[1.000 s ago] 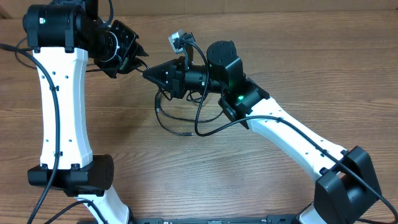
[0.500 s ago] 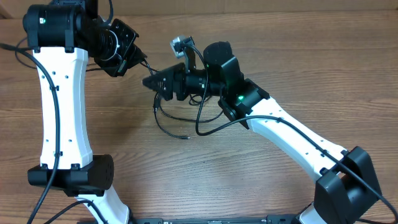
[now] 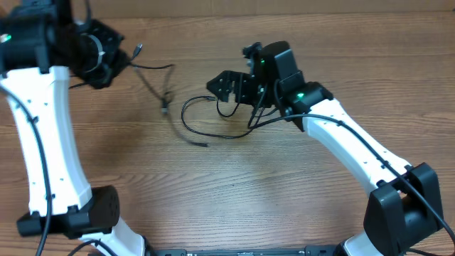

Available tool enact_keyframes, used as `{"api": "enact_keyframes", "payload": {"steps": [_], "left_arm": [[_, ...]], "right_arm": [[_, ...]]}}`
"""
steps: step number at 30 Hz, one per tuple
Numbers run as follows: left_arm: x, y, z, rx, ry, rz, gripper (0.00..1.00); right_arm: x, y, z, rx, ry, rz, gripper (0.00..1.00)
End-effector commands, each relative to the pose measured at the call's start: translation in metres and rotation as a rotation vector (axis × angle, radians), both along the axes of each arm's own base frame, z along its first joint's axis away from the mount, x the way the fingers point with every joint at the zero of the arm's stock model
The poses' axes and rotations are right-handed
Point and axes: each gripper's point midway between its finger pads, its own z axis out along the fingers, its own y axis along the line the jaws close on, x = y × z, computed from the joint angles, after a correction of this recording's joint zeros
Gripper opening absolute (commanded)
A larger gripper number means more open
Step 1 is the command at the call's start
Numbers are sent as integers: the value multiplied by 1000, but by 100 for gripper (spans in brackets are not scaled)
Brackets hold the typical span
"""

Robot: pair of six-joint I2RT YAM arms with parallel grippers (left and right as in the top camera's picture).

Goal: Untangle cables

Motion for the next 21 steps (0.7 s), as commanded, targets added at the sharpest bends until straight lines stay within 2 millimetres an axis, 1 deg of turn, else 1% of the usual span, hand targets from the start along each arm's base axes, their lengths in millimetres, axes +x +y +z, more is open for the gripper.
{"api": "enact_keyframes", "payload": {"steps": [1,5,7,9,10,13,14,16,21], "left_arm": [[-16,39,9,159,-11,92,4],[-20,62,7,183,6,157,4],[-22,79,7,208,11,205,4],[-25,106,8,275,15,279,4],[-28,115,8,301,21,308,4],[-41,151,8,390,60,450,4],[-45,160,8,415,74,490,4],[-51,171,6,431,98,543,4],[-53,181,-4,406,140,608,4]], "right_arm": [[4,-11,11,-6,-21,-27,100],[2,-13,8,-13,-7,-29,100],[1,-13,7,-17,-1,-28,100],[0,-13,6,-21,6,-28,100],[-1,-13,5,-22,8,-28,100],[0,-16,2,-35,12,-40,100],[1,-17,1,-42,9,-48,100],[3,-19,0,-53,6,-60,100],[2,-20,-1,-56,10,-60,100]]}}
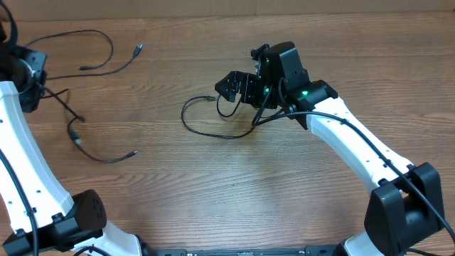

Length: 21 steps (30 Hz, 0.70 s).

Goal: Untangle cables

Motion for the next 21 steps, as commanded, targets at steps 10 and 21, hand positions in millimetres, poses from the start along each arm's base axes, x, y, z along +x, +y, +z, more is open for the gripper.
{"api": "enact_keyframes", "payload": {"steps": [10,21], "left_arm": [[5,112,-19,132,-71,513,4],[8,166,-91,331,306,438,4]], "right_arm": [[-6,-6,4,-22,7,-9,100],[-5,-6,5,-20,2,-8,100]]}}
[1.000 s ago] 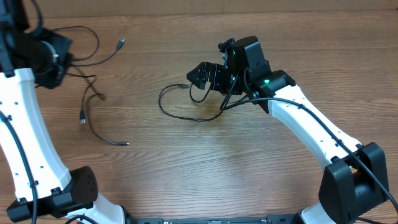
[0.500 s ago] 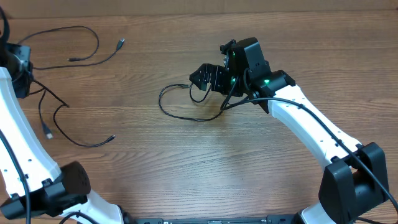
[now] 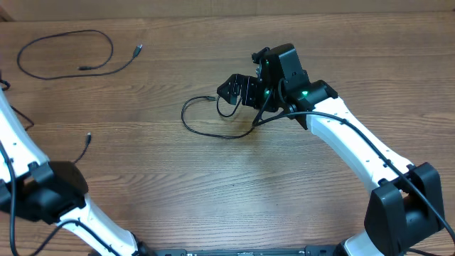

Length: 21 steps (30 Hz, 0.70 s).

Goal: Untangle cables

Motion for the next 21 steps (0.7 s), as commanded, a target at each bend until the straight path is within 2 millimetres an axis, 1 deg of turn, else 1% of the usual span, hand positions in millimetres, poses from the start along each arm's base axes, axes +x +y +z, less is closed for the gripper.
{"api": "enact_keyframes", "payload": {"steps": [1,7,10,13,18,20,21], "left_arm": [[0,14,-40,-5,215,-42,5],[2,9,-107,-142,374,-62,4],[4,1,-141,-236,421,-78,4],[8,-13,-176,-364,449,-123,4],[20,-40,-227,-571,458,-239,4],[28,-51,-244,-650,440,-313,4],[35,-56,-252,-690,426,-381,4]], "right_arm": [[1,-1,13,6,-39,-3,100],[0,-2,11,2,-31,-3,100],[1,-1,12,4,-35,-3,100],[1,-1,12,4,-35,-3,100],[1,-1,12,4,-35,-3,100],[1,-1,12,4,-35,-3,100],[1,-1,12,4,-35,-3,100]]}}
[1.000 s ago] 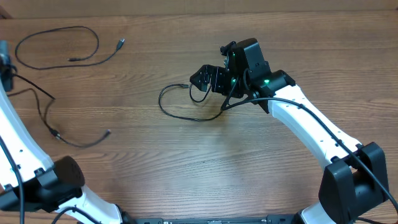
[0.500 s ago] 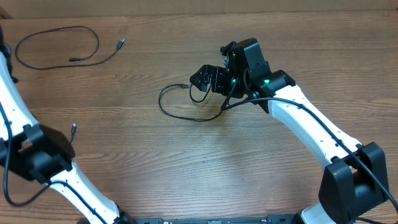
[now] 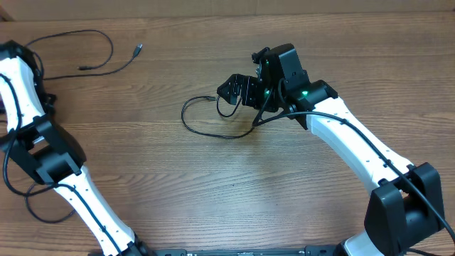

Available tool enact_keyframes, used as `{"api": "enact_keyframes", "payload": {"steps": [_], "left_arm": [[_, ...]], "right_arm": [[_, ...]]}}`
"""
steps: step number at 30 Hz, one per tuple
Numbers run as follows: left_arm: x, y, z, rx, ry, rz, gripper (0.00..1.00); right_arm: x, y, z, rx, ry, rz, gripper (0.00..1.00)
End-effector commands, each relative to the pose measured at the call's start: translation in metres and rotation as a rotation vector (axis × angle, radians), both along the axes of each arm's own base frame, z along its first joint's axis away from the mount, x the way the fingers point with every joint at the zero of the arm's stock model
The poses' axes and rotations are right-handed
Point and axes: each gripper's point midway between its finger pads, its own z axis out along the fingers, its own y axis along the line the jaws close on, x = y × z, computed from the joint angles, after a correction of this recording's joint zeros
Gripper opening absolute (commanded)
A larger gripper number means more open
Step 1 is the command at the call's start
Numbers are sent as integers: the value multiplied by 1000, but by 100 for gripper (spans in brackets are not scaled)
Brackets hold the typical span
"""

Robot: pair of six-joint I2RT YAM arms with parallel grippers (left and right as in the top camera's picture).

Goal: Untangle cables

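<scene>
My right gripper sits just right of the table's middle, shut on one end of a black cable. That cable curves out to its left and back under the wrist. A second black cable lies loose at the far left, looped, with its plug pointing right. The two cables are well apart. My left arm runs up the left edge. Its gripper is out of the frame, and no cable shows on it.
The left arm's dark elbow joint bulks at the left edge, with its own thin wire hanging below it. The right arm crosses from the lower right corner. Bare wooden tabletop lies between them.
The left arm has swung up along the left edge; its elbow was lower before. The cable end that showed near it at the left is gone from view. Right gripper and both visible cables are unchanged.
The left gripper was at the far left holding a cable that lay close to the right gripper's loop. Then it stood at the left edge with that cable drawn away, another cable lying free behind. Later only a cable tip showed, and now none.
</scene>
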Motion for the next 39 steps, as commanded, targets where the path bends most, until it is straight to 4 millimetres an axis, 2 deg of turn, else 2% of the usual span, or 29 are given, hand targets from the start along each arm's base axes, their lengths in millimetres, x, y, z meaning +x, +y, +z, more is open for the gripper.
{"api": "enact_keyframes", "payload": {"steps": [1,2,4,10,14,15,20,22,23,26,28,32,37,39], "left_arm": [[22,-31,-34,-252,-75,-160,4],[36,-41,-41,-338,-138,-253,4],[49,-50,-43,-403,-207,-334,4],[83,-63,-30,-481,-396,-454,4],[100,-59,-8,-450,-471,-476,4],[105,-55,6,-423,-497,-489,4],[117,-47,49,-353,-577,-496,4],[121,-53,62,-376,-626,-492,8],[122,-57,65,-399,-644,-492,11],[116,-63,64,-431,-629,-472,9],[108,-59,57,-412,-569,-464,5],[85,-50,44,-356,-421,-438,5],[64,-48,30,-349,-288,-444,17],[58,-49,22,-357,-248,-443,18]], "right_arm": [[1,-1,12,5,-37,-2,100],[1,-1,12,5,-37,-2,100],[1,-1,12,5,-37,-2,100],[1,-1,12,5,-37,-2,100],[1,-1,12,5,-37,-2,100],[1,-1,12,5,-37,-3,100],[1,-1,12,4,-38,-3,100],[3,-3,11,-6,-42,-14,100],[4,-4,11,-11,-45,-19,100],[5,-5,10,-17,-48,-25,100],[5,-5,10,-18,-47,-25,100],[5,-5,10,-18,-47,-25,100],[5,-5,10,-17,-48,-25,100],[5,-5,10,-18,-47,-25,100]]}}
